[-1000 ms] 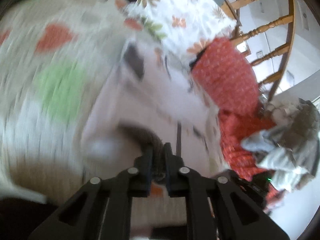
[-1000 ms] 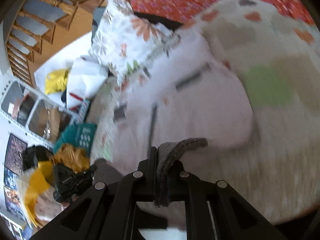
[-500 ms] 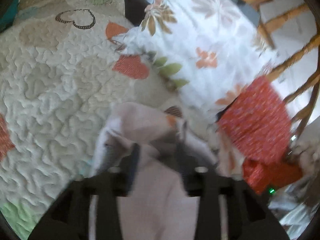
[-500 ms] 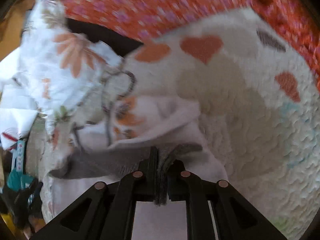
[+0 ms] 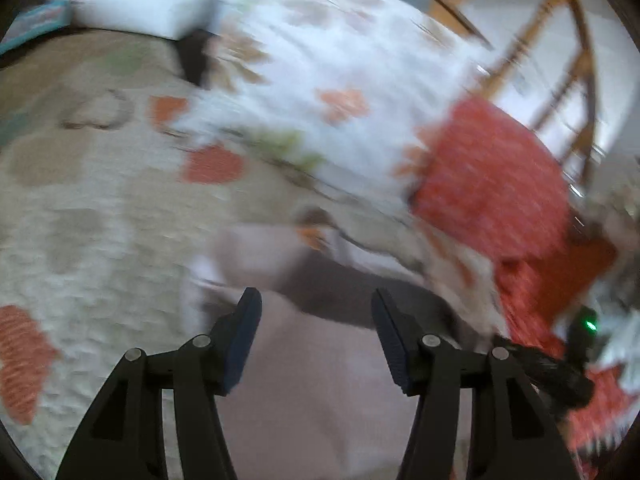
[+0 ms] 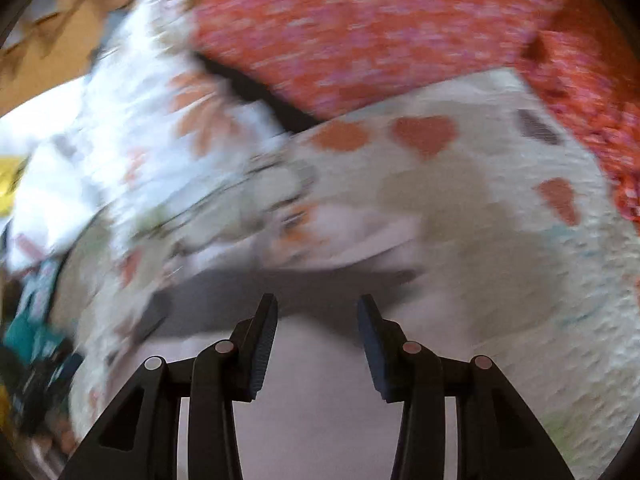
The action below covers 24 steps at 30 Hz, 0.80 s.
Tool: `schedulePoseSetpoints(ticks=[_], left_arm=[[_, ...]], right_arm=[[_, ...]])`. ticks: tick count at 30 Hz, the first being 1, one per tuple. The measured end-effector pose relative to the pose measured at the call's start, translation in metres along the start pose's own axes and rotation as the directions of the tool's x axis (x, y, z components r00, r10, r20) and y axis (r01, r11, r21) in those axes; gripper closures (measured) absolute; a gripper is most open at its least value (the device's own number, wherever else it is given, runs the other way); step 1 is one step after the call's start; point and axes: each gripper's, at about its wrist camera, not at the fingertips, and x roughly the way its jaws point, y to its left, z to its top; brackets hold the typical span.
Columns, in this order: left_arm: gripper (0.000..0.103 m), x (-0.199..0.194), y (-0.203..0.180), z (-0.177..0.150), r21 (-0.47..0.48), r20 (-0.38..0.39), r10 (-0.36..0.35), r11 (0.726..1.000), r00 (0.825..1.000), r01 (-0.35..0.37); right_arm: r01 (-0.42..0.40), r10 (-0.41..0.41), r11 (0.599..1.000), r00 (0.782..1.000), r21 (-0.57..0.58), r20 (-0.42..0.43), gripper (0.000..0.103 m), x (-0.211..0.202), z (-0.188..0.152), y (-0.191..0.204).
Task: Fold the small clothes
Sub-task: 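Lift the hem band and fold it up toward the collar with both tools, then lay the hem down on the folded sleeves and open the left tool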
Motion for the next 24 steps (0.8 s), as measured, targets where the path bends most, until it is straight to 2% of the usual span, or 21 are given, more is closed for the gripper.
schedulePoseSetpoints(ticks=[2, 3, 4, 6, 8, 11, 14, 18, 20, 24], left_arm=[[0.043, 0.027, -0.011, -0.01, 0.033, -0.111, -0.055, 0.998, 0.992, 0.059], [0.043, 0.042, -0.015, -0.016, 0.055, -0.15, -0.03, 0.998, 0.988, 0.039], [0.043, 0.058, -0.019, -0.021, 0.102, -0.174, 0.035, 0.995, 0.984, -0.017], [0.043, 0.084, -0.017, -0.023, 0.168, -0.192, 0.15, 0.979, 0.97, -0.118], [0.043, 0.098, -0.007, -0.02, 0.168, -0.19, 0.205, 0.97, 0.96, -0.174], [0.043, 0.101, 0.01, -0.008, 0.111, -0.142, 0.215, 0.973, 0.966, -0.2], [0.043, 0.1, 0.033, 0.006, 0.015, -0.107, 0.218, 0.976, 0.97, -0.217], [0.042, 0.094, 0.065, 0.018, -0.134, -0.078, 0.169, 0.975, 0.983, -0.178], [0.042, 0.087, 0.075, 0.021, -0.17, -0.064, 0.212, 0.96, 0.975, -0.22], [0.042, 0.068, 0.093, 0.022, -0.277, -0.041, 0.13, 0.951, 0.991, -0.136]], right_arm=[[-0.119, 0.113, 0.991, 0.988, -0.063, -0.101, 0.058, 0.017, -0.019, 0.022], [-0.146, 0.133, 0.986, 0.981, -0.081, -0.143, 0.058, 0.025, -0.027, 0.027], [-0.142, 0.122, 0.984, 0.978, -0.104, -0.171, 0.058, 0.035, -0.035, 0.03], [-0.067, 0.041, 0.986, 0.984, -0.151, -0.173, 0.059, 0.049, -0.041, 0.027], [-0.019, -0.001, 0.99, 0.99, -0.143, -0.143, 0.059, 0.055, -0.034, 0.013], [0.097, -0.113, 0.983, 0.989, -0.153, -0.098, 0.058, 0.063, -0.006, -0.005], [0.226, -0.238, 0.959, 0.97, -0.168, -0.052, 0.058, 0.079, 0.026, -0.017], [0.253, -0.257, 0.963, 0.966, -0.09, -0.041, 0.052, 0.095, 0.055, -0.034], [0.271, -0.274, 0.96, 0.961, -0.064, -0.043, 0.051, 0.1, 0.065, -0.035], [0.281, -0.281, 0.96, 0.959, -0.02, -0.046, 0.051, 0.099, 0.076, -0.033]])
